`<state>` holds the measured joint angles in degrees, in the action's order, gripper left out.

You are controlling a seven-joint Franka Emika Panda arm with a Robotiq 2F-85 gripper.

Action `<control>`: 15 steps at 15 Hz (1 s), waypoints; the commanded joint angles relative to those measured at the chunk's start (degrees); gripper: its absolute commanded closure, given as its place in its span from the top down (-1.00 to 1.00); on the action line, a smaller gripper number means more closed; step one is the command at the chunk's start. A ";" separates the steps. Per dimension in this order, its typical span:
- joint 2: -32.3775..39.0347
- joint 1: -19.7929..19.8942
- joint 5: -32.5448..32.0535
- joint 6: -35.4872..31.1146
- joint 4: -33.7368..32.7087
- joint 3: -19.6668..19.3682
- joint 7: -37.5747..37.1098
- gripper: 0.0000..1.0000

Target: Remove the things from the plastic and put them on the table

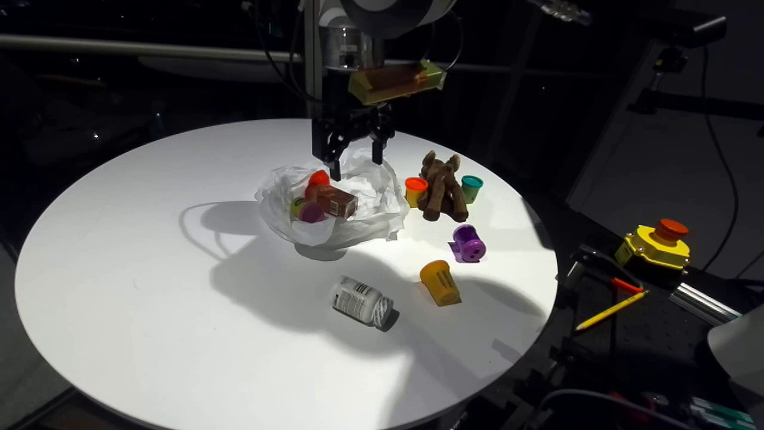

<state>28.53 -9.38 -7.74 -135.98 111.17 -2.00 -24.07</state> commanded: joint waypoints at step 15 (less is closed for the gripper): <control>19.31 -0.97 6.17 1.47 -19.47 1.08 1.23 0.47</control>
<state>45.35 -9.70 -2.68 -135.97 95.86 -0.21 -23.42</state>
